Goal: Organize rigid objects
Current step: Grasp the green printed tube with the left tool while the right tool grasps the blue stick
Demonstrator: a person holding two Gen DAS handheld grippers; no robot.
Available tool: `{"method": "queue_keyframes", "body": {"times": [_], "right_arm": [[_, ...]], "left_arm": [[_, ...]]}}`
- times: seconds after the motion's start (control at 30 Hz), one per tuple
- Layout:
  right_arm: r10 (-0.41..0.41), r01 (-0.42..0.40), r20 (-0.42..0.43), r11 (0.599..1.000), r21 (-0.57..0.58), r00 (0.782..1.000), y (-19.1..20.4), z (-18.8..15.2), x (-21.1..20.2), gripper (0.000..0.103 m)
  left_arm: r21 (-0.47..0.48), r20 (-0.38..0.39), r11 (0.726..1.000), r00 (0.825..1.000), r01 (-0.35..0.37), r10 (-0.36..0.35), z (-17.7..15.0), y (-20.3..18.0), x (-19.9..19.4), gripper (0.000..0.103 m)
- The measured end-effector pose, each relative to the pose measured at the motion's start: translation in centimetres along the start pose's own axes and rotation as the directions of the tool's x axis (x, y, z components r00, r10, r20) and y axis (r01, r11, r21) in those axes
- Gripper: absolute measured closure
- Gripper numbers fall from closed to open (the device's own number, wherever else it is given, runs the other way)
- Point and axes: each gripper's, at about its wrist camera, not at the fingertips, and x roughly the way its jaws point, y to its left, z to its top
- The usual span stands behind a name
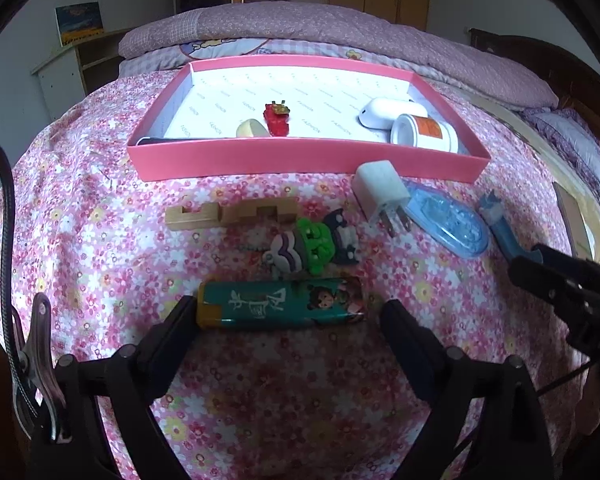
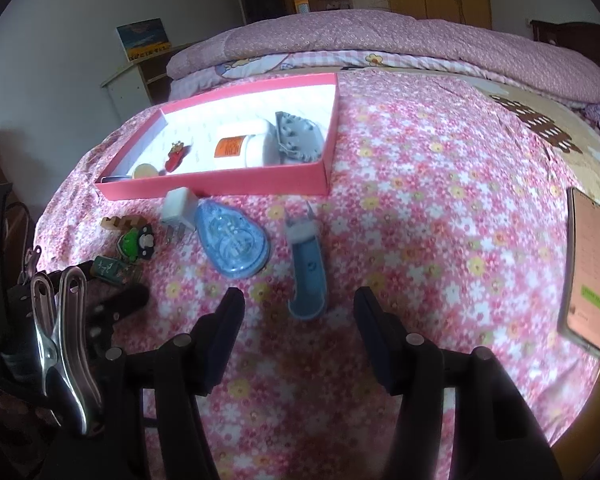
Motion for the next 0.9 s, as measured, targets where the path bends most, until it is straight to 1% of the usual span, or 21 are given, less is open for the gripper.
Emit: {"method": "queue_keyframes", "body": {"times": [0.1, 0.17, 0.23, 0.27, 0.4, 0.63, 0.77, 0.9], "right_arm": [[0.004, -0.004, 0.010, 1.000, 0.005, 1.000, -0.1, 0.3, 0.4, 0.045], [0.004, -0.004, 0.016, 1.000, 0.011, 1.000, -0.3, 0.4, 0.6, 0.052], [-0.006, 0.006, -0.010, 1.000, 0.011, 1.000, -0.4, 0.4, 1.1, 0.063], [-0.005, 0.005, -0.017, 1.000, 0.012, 1.000, -0.4, 0.4, 1.3, 0.065], [-0.038, 0.038, -0.010, 0.999, 0.001, 0.999, -0.5, 0.2, 1.2, 0.084], [-0.008, 0.008, -0.008, 1.000, -0.004, 1.000, 0.5, -0.4, 0.2, 0.084], [0.031, -0.031, -0.032, 0.999, 0.014, 0.999, 1.1, -0.7, 0.6, 0.084], [0.037, -0.036, -0.045, 0.999, 0.030, 0.998, 1.0, -0.9, 0.9, 0.084]], "left_arm": [[0.008, 0.004, 1.000, 1.000, -0.002, 0.002, -0.1, 0.0, -0.1, 0.010], [0.013, 0.008, 1.000, 1.000, -0.007, 0.007, -0.2, 0.1, -0.2, 0.015], [0.012, 0.016, 1.000, 1.000, -0.011, 0.011, -0.3, 0.3, -0.4, 0.019], [0.010, 0.016, 1.000, 1.000, -0.004, 0.004, -0.3, 0.4, -0.4, 0.019], [0.020, 0.020, 1.000, 1.000, 0.004, -0.005, -0.4, 0.6, -0.6, 0.019], [-0.002, 0.022, 1.000, 0.999, 0.025, -0.025, -0.7, 1.4, -1.1, 0.019], [-0.027, 0.023, 0.999, 0.999, 0.031, -0.030, -0.6, 2.1, -1.4, 0.019], [-0.047, 0.028, 0.998, 0.999, 0.040, -0.038, -0.4, 2.8, -1.6, 0.019]]}}
